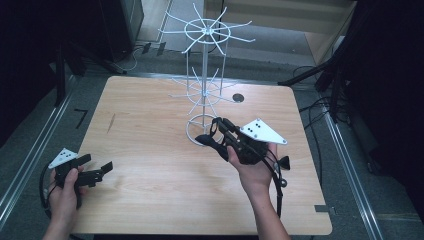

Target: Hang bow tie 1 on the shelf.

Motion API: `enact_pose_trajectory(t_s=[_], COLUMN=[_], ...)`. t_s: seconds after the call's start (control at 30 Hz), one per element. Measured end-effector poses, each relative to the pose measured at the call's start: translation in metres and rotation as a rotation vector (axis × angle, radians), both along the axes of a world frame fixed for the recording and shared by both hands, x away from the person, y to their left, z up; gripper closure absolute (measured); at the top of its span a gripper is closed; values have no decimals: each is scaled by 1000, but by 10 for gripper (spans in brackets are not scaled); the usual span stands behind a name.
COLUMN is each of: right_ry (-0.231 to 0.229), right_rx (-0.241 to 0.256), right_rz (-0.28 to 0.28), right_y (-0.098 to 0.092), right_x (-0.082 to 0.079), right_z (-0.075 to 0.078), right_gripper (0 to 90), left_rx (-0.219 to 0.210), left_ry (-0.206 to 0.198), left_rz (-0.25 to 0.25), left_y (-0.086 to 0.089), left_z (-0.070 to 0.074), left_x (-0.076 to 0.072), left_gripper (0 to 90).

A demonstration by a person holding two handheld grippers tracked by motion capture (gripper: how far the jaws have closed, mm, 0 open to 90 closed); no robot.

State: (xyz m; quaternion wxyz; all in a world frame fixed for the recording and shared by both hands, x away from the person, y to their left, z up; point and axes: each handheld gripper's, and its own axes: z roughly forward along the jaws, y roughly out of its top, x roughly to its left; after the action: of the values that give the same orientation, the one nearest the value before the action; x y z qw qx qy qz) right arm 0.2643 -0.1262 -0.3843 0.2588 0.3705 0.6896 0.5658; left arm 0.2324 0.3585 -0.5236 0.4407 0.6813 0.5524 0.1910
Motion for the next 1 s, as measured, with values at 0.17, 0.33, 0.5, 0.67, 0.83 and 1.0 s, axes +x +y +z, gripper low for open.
enact_pose_trajectory(t_s=[0.17,0.33,0.5,0.67,0.83,1.0], right_ry=[-11,-18,-17,-18,-22,-23], right_rx=[1,6,10,8,8,7], right_rz=[0,0,-2,-1,4,5], right_y=[0,-1,-2,-1,1,2], right_x=[0,1,4,6,7,8], right_z=[5,8,10,11,13,15], right_gripper=[810,810,810,810,810,810], left_rx=[-1,-1,0,-4,-1,-3], left_ry=[-2,-2,-2,-3,-2,-2], left_rz=[0,1,1,4,2,2], left_y=[0,0,0,0,0,0], left_z=[0,0,0,0,0,0], left_x=[0,0,0,0,0,0], left_gripper=[16,16,16,16,16,16])
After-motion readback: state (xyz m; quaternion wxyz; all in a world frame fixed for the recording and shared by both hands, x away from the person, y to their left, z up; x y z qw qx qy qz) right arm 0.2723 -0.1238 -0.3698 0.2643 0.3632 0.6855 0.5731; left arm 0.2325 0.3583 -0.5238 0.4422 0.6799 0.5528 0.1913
